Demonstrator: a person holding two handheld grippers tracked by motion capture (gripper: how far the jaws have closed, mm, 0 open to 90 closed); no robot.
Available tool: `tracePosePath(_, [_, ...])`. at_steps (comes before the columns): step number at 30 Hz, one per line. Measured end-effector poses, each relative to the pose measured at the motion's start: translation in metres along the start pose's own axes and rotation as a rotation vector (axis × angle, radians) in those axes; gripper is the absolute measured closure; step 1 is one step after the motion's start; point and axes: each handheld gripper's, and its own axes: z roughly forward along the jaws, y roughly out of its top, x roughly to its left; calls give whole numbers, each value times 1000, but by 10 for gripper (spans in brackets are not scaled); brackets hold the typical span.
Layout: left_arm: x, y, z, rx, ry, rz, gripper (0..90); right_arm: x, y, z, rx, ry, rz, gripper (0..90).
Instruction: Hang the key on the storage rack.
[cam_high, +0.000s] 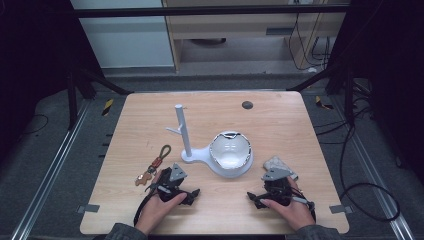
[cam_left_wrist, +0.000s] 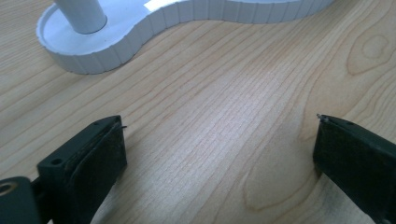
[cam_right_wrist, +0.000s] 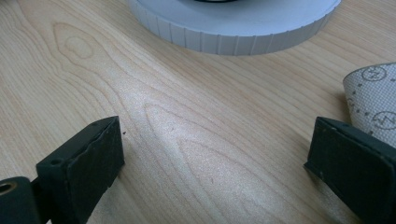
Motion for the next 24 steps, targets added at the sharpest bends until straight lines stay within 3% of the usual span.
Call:
tracePosePath(3, [3,-1,-8,-14,-12,-25,53,0,0,0,-1,0,0,35])
tracePosePath(9, [10,2,-39,-83,20,-40,60,0,-1,-1,1,-3,4,35])
tracePosePath(11, [16,3,-48,-76,39,-44,69,1,-2,-1,0,-5,4,36])
tracePosePath(14, [33,7,-64,-32,101,-28,72,1,-2,-2,1,-4,4,36])
tracePosePath(17, [51,12,-76,11,106,-70,80,1,-2,-2,1,-4,5,35])
tracePosePath(20, [74,18,-85,85,172,-69,114,1,-2,-2,-1,0,2,35])
tracePosePath(24, [99,21,-88,162,177,-91,205,1,-3,-3,2,0,-2,35])
